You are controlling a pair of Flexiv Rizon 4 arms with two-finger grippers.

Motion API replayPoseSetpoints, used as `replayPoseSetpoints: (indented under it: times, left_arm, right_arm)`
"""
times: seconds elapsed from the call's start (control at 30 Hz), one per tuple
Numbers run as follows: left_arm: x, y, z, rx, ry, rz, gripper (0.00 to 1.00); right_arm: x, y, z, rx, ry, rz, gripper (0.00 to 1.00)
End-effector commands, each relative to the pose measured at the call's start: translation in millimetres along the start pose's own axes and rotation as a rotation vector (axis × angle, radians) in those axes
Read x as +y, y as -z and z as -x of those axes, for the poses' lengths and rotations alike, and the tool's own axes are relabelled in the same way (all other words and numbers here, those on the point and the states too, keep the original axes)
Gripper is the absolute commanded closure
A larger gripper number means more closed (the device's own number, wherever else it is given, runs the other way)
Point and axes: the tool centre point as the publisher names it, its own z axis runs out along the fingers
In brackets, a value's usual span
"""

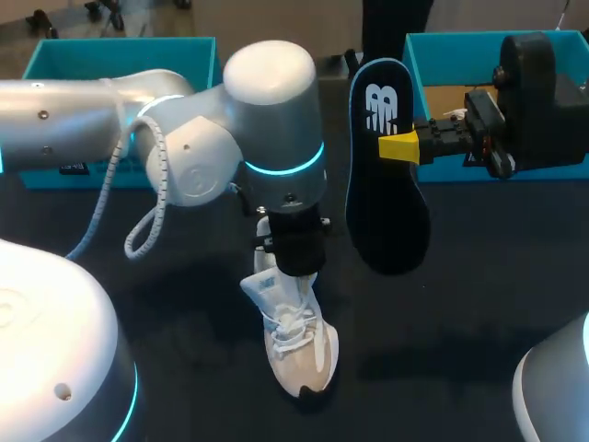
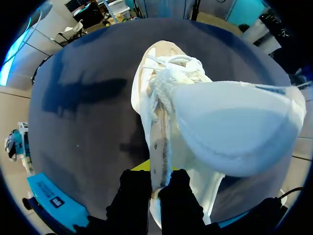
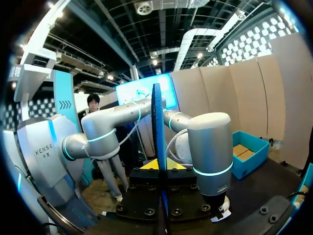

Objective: Take the shoe out of the shoebox, open the shoe tongue, remove and reinsert the insole, then place the shoe into the shoebox

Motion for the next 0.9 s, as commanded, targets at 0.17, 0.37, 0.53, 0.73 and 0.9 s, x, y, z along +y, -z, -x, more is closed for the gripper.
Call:
replayPoseSetpoints:
  times: [0.17,0.37,0.53,0.73,0.9]
  left_arm:
    - [3,-19,21.4,0.008,-0.030,-0.027,1.00]
    - [3,-25,29.1,0.001,-0.081,-0.026,1.00]
    - [2,-28,32.8,-0.001,-0.100,-0.025,1.00]
    - [6,-18,34.9,-0.044,-0.092,-0.027,0.00]
    - [14,8,27.0,-0.128,-0.079,0.004,0.00]
  right_arm:
    - [0.3,-2,1.6,0.001,-0.001,-0.001,1.00]
    - [0.3,-2,1.6,0.001,-0.001,-0.001,1.00]
    - [0.3,-2,1.6,0.001,-0.001,-0.001,1.00]
    - [0.3,-2,1.6,0.001,-0.001,-0.001,1.00]
    - [0.3,-2,1.6,0.001,-0.001,-0.001,1.00]
